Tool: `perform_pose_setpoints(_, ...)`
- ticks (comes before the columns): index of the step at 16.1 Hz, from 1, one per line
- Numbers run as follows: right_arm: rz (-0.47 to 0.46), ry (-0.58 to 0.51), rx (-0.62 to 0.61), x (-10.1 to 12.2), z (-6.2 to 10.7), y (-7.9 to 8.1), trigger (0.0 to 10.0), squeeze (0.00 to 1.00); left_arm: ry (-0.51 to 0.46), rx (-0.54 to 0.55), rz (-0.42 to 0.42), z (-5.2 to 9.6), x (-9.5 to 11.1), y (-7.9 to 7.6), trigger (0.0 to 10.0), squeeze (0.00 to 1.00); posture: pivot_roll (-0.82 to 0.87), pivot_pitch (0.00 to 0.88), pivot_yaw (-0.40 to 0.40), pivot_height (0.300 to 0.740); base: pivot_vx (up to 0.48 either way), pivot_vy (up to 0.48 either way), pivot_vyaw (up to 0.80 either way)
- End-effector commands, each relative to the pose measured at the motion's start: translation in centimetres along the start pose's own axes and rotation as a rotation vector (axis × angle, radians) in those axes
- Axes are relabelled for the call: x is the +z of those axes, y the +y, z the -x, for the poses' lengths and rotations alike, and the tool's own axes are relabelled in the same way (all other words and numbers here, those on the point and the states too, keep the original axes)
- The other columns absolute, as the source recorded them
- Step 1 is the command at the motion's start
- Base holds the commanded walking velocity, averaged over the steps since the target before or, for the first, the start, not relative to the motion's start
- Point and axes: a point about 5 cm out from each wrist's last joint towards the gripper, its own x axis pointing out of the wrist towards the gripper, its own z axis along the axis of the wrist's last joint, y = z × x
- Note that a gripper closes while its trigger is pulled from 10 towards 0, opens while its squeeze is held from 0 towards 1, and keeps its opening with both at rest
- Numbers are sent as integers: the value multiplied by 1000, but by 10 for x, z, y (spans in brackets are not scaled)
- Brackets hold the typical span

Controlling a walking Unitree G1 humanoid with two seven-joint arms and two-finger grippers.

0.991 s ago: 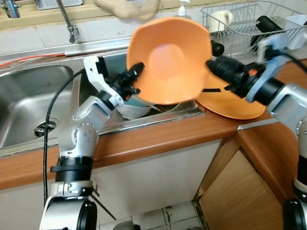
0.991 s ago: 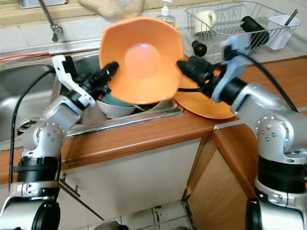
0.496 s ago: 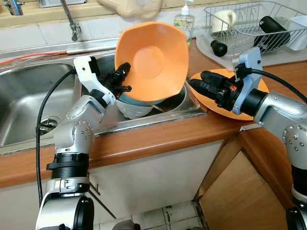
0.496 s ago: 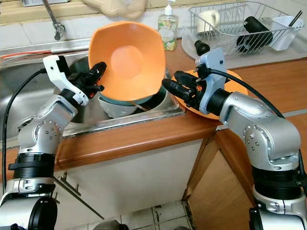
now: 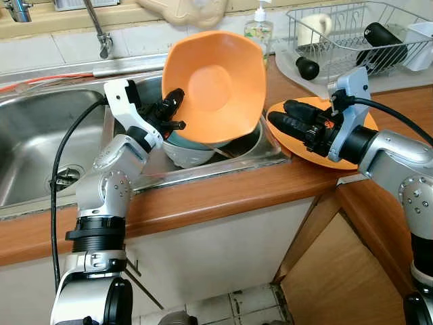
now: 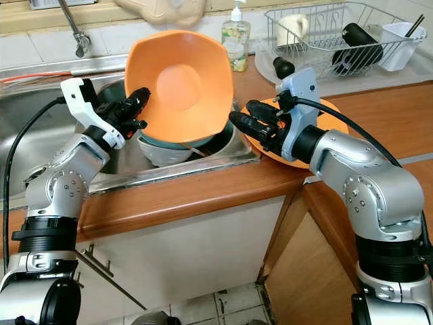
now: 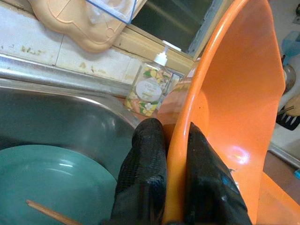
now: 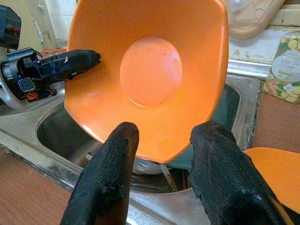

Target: Kitchen organization

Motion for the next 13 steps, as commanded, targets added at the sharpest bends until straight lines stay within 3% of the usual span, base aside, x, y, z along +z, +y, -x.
perform_pose_setpoints(1,21,-15,14,4,0,3,10000,0,-55,-11,-24,-3,14,-2,0,0,-102,0,68,740,0,0,0)
perform_pose_setpoints(4,43,-3,22,1,-2,6,10000,0,-45,30,-41,-3,14,3,0,0,-102,0,68,740,0,0,0)
perform_pose_setpoints(5,138,64,33,-12,-20,20,10000,0,108,235,-165,-14,-5,33,0,0,-103,0,68,740,0,0,0)
perform_pose_setpoints(6,166,80,38,-16,-25,24,10000,0,149,285,-204,-15,-10,40,0,0,-103,0,68,740,0,0,0)
perform_pose_setpoints(11,192,88,47,-17,-27,27,10000,0,182,318,-232,-19,-15,46,0,0,-103,0,68,740,0,0,0)
perform_pose_setpoints(13,213,99,65,-20,-27,30,10000,0,273,344,-271,-22,-27,51,0,0,-107,0,69,740,0,0,0)
